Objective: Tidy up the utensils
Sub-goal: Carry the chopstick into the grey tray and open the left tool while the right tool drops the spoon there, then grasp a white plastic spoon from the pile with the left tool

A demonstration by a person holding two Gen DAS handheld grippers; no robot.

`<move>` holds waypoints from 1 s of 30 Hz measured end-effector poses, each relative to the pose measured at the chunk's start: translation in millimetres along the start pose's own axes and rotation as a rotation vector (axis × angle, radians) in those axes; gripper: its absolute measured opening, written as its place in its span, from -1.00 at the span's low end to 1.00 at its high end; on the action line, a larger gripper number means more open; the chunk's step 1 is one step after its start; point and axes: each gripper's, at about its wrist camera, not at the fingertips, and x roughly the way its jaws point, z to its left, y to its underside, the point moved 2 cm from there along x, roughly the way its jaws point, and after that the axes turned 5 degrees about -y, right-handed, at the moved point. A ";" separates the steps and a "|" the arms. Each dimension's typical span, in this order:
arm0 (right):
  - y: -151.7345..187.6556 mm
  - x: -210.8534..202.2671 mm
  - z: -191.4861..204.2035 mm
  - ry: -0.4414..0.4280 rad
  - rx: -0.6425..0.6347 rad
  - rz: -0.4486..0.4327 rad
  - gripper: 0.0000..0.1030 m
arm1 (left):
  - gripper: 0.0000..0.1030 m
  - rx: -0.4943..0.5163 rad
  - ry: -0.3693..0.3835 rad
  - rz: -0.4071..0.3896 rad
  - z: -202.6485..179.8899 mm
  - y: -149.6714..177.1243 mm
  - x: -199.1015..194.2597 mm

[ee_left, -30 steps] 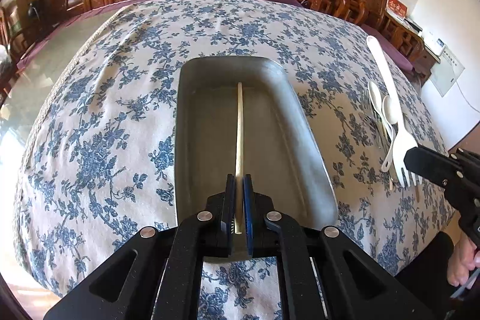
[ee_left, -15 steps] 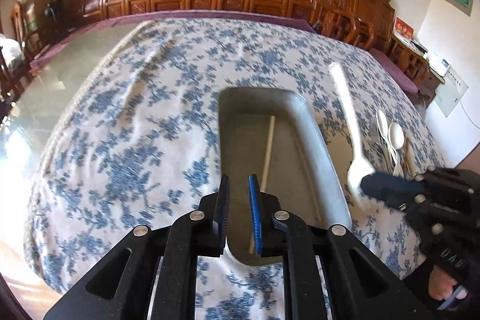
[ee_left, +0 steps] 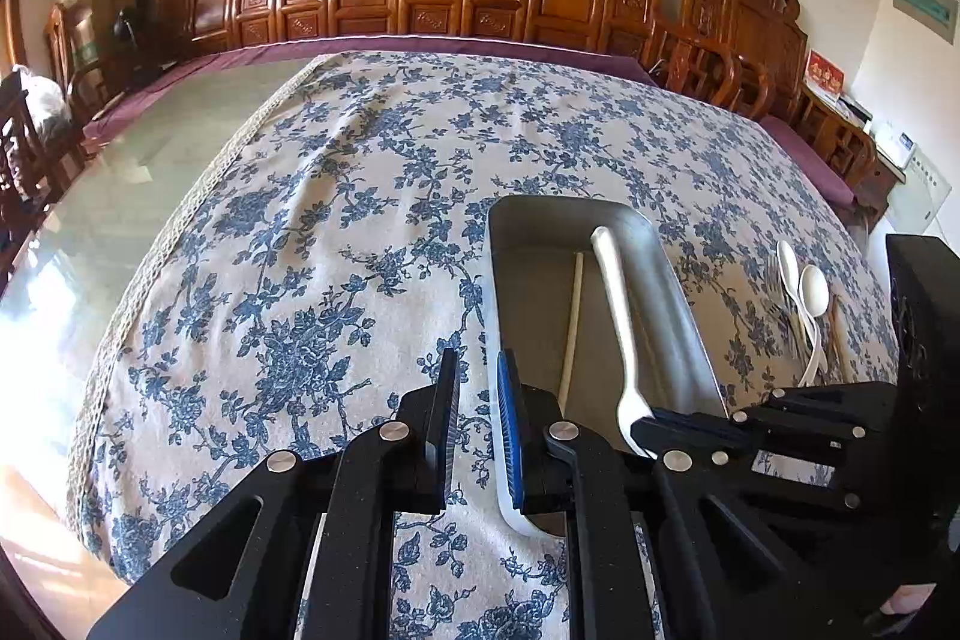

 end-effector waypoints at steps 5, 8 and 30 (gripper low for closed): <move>-2.8 -11.4 -10.5 0.022 0.013 -0.050 -0.91 | -0.78 0.007 0.006 -0.008 -3.5 -0.3 -0.3; -0.8 -29.0 -20.1 0.039 0.027 -0.090 -0.91 | -0.78 0.011 0.019 -0.010 -10.2 0.6 -0.4; 88.0 -156.9 -172.4 0.368 0.259 -0.207 -0.40 | 0.00 0.193 0.146 -0.039 -121.1 14.8 -17.8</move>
